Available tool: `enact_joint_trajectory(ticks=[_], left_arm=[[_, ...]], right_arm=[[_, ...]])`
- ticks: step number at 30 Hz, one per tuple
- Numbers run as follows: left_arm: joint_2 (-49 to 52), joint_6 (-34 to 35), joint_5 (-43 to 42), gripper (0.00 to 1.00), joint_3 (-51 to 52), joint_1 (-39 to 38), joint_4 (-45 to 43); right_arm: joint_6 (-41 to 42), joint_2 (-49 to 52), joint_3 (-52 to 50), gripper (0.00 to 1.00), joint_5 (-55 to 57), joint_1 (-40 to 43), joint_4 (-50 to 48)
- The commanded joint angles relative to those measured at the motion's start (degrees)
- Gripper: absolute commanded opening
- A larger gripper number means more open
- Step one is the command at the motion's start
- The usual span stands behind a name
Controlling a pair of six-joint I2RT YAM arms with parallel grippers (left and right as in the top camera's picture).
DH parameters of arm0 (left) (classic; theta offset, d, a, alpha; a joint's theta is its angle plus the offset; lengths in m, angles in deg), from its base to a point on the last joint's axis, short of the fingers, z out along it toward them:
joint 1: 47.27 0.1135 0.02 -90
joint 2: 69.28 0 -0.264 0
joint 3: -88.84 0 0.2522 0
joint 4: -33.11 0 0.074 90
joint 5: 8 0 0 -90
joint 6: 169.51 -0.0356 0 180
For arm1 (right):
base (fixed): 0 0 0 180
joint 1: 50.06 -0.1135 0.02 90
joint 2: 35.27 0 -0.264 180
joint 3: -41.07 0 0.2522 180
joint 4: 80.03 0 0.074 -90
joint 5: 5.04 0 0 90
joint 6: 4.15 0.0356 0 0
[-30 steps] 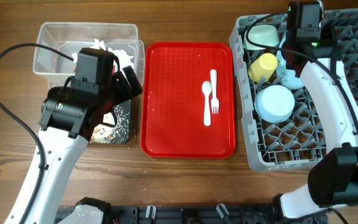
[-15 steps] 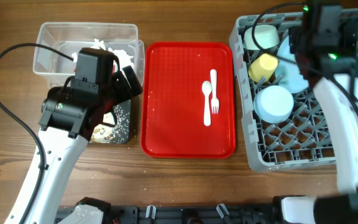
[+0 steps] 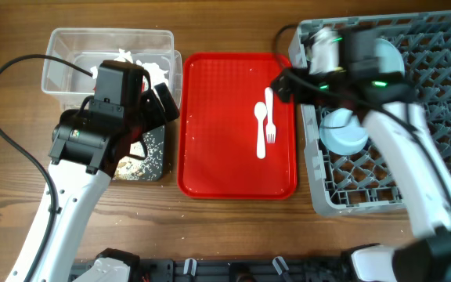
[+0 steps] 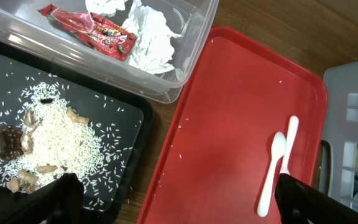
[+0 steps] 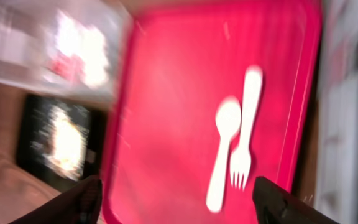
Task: Sort waste into correct bins and load items into the dishwasher rack
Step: 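Reach right gripper to the white fork and grasp it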
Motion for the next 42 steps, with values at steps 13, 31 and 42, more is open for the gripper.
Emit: enact_joint_trajectory(ticks=[13,31,42], left_arm=[[0.0,-0.3,-0.3,1.00,-0.3,0.3,-0.1],[0.0,-0.3,-0.3,1.00,-0.3,0.3,-0.1],[0.0,-0.3,-0.3,1.00,-0.3,0.3,-0.1]], right_arm=[[12.1,20.7,-1.0,0.51,14.3,-7.1,1.8],[13.2,29.4,-1.1,0.17,14.7,-7.1,-2.4],[10.4,25.8,1.3,0.04,14.7,-7.0,1.2]])
